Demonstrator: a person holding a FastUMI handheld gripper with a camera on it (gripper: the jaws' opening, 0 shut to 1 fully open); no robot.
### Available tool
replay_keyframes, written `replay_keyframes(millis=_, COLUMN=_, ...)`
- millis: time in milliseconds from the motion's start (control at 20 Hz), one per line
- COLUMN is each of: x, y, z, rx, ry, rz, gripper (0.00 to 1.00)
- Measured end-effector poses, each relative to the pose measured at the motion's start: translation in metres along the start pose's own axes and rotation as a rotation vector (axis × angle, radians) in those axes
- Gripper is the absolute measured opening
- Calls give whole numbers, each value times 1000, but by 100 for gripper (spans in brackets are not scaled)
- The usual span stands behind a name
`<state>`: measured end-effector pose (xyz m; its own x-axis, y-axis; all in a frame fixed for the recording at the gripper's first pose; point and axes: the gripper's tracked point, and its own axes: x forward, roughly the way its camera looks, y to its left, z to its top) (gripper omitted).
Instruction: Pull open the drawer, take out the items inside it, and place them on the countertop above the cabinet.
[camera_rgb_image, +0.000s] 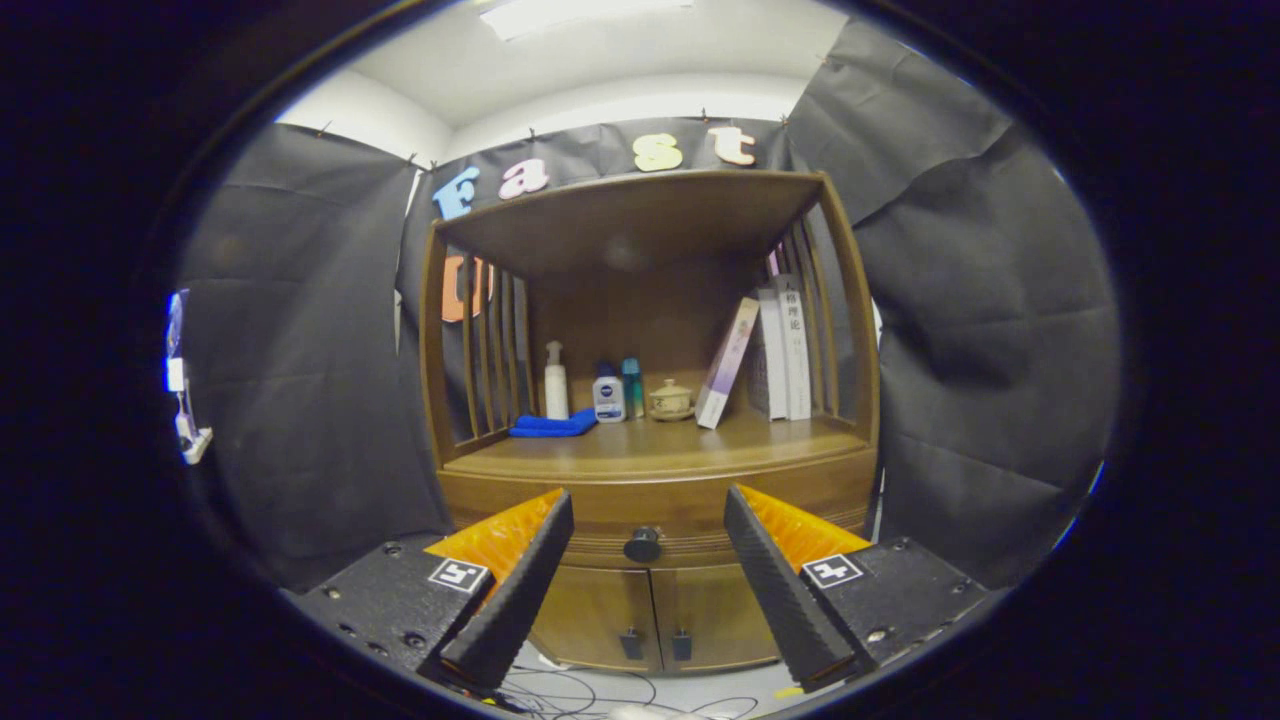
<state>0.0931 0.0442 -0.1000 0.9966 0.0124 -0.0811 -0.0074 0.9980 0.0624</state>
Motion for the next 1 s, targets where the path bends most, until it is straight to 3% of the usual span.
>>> replay_keyframes(millis=200, x=61, y=-4, z=-46, rx=-58, ry=28, rz=-72, gripper=99)
replay_keyframes(millis=400, x=107, y=-11, z=-85, rx=-2, ry=90, rz=-94, gripper=99)
replay_keyframes(millis=750, x=129, y=-11, z=-104, rx=-68, ry=154, rz=-123, gripper=98)
replay_keyframes(millis=1000, x=144, y=-11, z=-119, rx=-23, ry=218, rz=-135, gripper=81)
